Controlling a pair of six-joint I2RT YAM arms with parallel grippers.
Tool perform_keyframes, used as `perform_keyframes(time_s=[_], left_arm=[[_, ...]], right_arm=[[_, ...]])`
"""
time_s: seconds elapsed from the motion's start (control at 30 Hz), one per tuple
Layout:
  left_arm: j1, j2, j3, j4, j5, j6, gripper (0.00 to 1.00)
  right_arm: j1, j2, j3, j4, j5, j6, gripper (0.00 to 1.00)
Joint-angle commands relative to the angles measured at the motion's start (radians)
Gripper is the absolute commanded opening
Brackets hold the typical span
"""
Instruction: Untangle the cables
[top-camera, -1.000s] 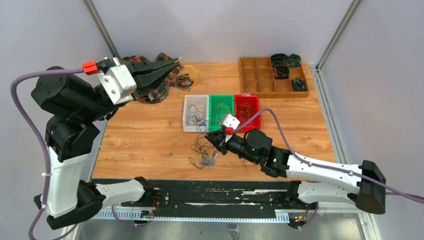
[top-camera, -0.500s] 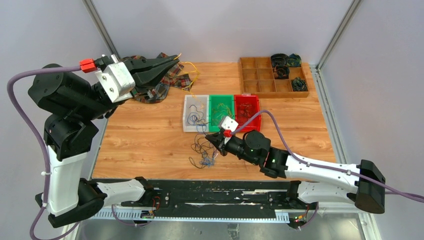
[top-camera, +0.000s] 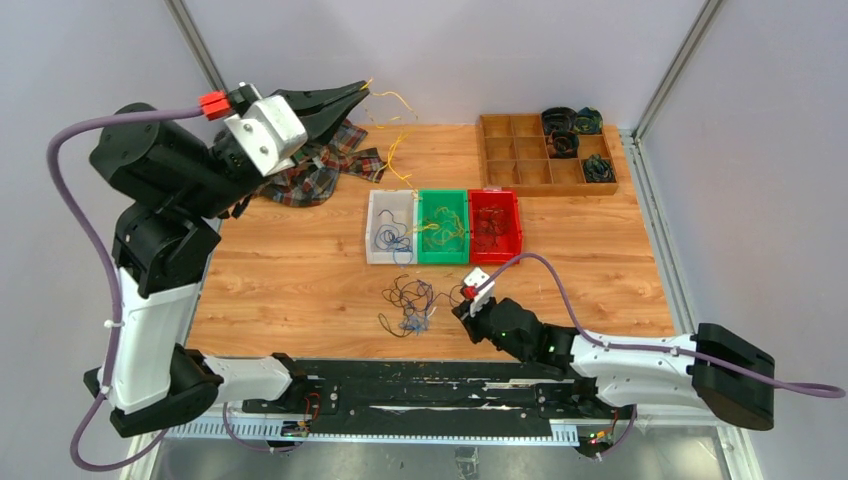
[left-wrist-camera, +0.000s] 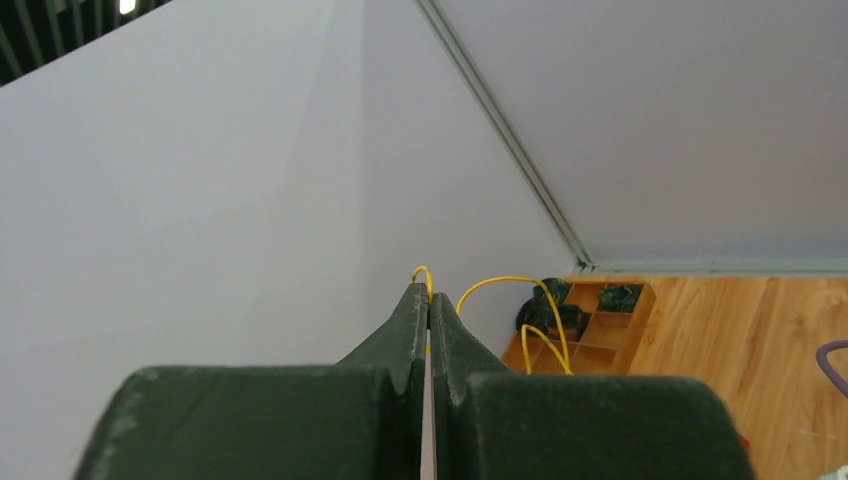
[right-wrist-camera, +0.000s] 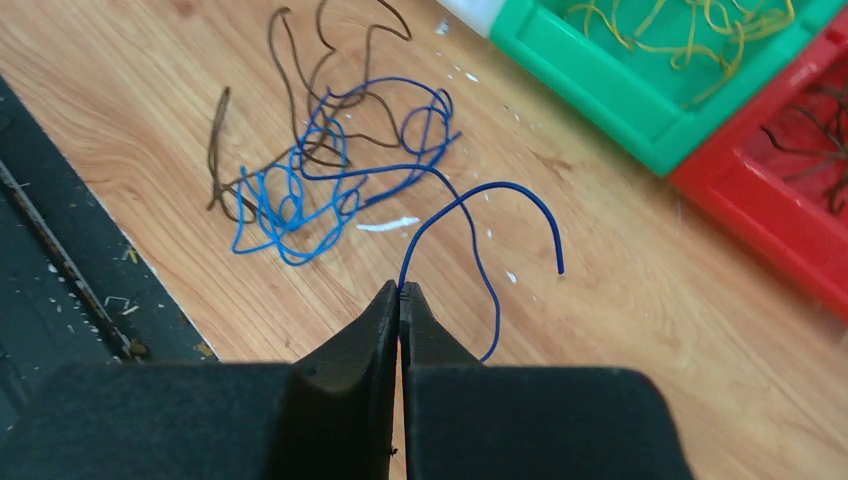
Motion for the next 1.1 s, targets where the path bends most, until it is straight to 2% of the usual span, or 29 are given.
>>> perform_keyframes(time_s=[0.0, 0.3, 0.47, 0.57, 0.73, 0.9, 1.07], left_arm=[[-0.006, 0.026, -0.01, 0.031, -0.007, -0.027, 0.0], [-0.006, 0.026, -0.277, 0.112, 0.003, -0.072, 0.0], [-0.007, 0.081, -0.373, 0.139, -0.026, -0.031, 0.0], [-0.007, 0.126, -0.426, 0.151, -0.066, 0.016, 0.0], [-0.007, 0.197, -0.486, 0.175, -0.154, 0.096, 0.0], [-0.007, 0.287, -0.486, 0.181, -0.217, 0.159, 0.0], [-0.007, 0.37, -0.494, 0.218, -0.236, 0.212, 0.01]], right_arm=[[0.013, -0.059, -0.034, 0.027, 0.108, 0.116, 0.01], [0.011, -0.331, -0.077, -0.164, 0.377, 0.264, 0.01], [0.01, -0.439, -0.049, -0.336, 0.449, 0.345, 0.1], [0.008, -0.466, -0.024, -0.409, 0.447, 0.36, 0.16], [0.009, -0.465, 0.013, -0.49, 0.428, 0.381, 0.18], [0.008, -0.47, 0.015, -0.501, 0.437, 0.39, 0.26], [0.007, -0.472, 0.019, -0.501, 0.444, 0.397, 0.27]])
